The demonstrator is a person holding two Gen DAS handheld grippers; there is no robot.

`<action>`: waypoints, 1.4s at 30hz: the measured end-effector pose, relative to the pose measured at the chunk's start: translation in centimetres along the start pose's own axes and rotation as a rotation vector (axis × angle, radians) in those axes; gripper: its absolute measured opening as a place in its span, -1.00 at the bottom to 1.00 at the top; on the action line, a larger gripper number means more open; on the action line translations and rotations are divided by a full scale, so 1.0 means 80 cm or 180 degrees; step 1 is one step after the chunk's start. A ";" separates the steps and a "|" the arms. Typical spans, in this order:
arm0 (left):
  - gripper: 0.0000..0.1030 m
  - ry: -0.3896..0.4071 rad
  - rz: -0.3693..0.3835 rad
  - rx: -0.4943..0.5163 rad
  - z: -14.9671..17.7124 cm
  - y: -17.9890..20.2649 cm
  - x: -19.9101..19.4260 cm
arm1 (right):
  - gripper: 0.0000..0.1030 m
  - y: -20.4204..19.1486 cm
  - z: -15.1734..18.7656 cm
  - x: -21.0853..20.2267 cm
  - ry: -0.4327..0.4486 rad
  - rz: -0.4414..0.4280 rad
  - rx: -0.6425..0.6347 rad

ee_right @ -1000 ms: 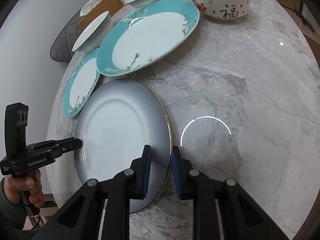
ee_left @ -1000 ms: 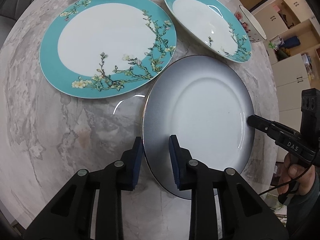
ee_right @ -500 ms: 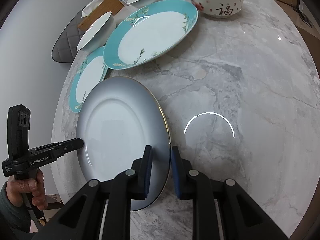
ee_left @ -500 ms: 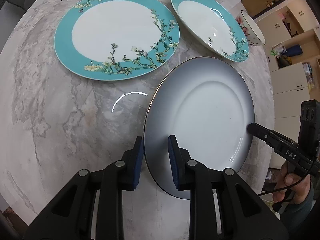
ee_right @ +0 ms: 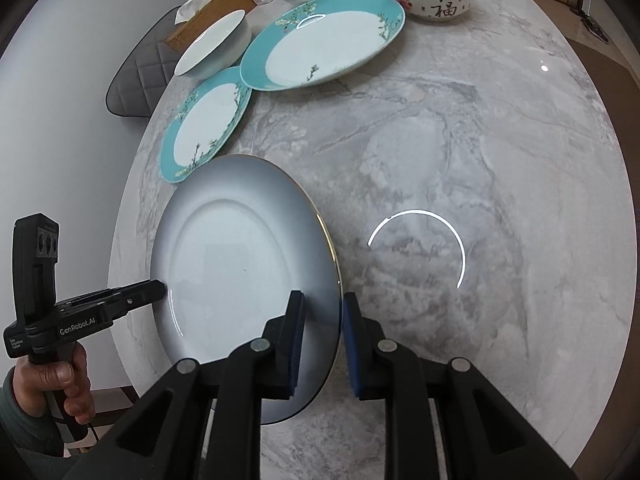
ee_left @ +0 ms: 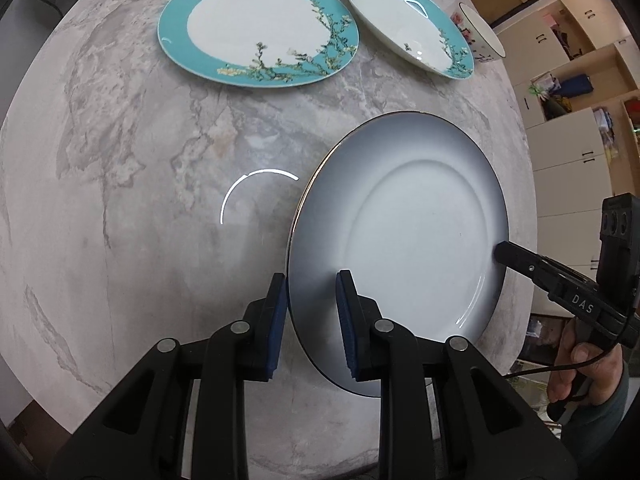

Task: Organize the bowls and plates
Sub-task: 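Lift the grey-rimmed plate with both tools and carry it toward the table edge, then set the grey-rimmed plate down and open both tools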

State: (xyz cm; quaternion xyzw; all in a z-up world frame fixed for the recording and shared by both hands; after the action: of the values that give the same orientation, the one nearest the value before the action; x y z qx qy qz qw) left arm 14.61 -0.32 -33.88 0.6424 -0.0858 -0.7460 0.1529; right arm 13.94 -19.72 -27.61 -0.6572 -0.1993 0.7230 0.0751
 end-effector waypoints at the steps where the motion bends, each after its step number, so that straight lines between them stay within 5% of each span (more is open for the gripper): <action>1: -0.58 -0.0013 0.0003 0.0008 0.008 -0.004 0.002 | -0.59 -0.003 0.006 0.004 -0.0012 0.0005 0.0018; 9: -0.57 -0.0066 -0.0010 0.0123 0.041 -0.024 0.022 | -0.59 -0.016 0.042 0.025 -0.0025 0.0120 0.0129; 21: -0.56 -0.0024 -0.0069 0.0222 0.030 -0.019 0.042 | -0.47 0.003 0.052 0.052 -0.0025 0.0271 0.0239; 25: -0.53 0.0113 0.0084 0.0090 0.023 -0.023 0.020 | -0.40 0.002 0.049 0.039 0.0055 0.0307 0.0222; 26: -0.42 0.0203 0.0123 0.0070 0.021 -0.026 0.006 | -0.17 0.001 0.045 0.027 0.0129 0.0337 0.0221; 27: -0.04 0.0323 0.0134 0.0040 0.016 -0.031 -0.011 | -0.03 0.000 0.039 0.012 0.0224 0.0344 0.0210; 29: 0.37 0.0566 0.0235 -0.0023 0.000 -0.039 -0.045 | 0.78 -0.011 0.016 -0.025 0.0479 0.0237 0.0156; 30: 0.48 0.0707 0.0316 -0.0049 -0.012 -0.044 -0.065 | 0.95 -0.019 0.001 -0.043 0.0626 0.0133 0.0124; 31: 0.53 0.0840 0.0392 -0.0072 -0.026 -0.049 -0.082 | 1.00 -0.031 -0.016 -0.060 0.0793 -0.0021 0.0076; 33: 0.99 0.1111 0.0402 -0.0145 -0.057 -0.070 -0.115 | 1.00 -0.057 -0.053 -0.073 0.0916 -0.0295 -0.0056; 36: 0.99 0.1307 0.0133 -0.0153 -0.105 -0.093 -0.144 | 1.00 -0.093 -0.108 -0.061 0.0865 -0.0443 -0.0280; 42: 0.99 0.1172 -0.0183 -0.0077 -0.179 -0.124 -0.138 | 1.00 -0.124 -0.179 0.001 0.0594 -0.0678 -0.0172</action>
State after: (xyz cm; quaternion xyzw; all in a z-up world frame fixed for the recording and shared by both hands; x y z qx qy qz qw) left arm 28.95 13.69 -29.05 0.7684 -0.0290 -0.6209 0.1525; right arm 26.45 -7.93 -24.65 -0.6985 -0.2794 0.6410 0.1519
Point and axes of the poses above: each gripper's, at about its wrist camera, not at the fingertips, and x roughly the way its jaws point, y to its right, z to its underside, the point moved 8 cm from there along x, roughly the way its jaws point, and after that the axes turned 15 degrees about -y, right-handed, at the moved point
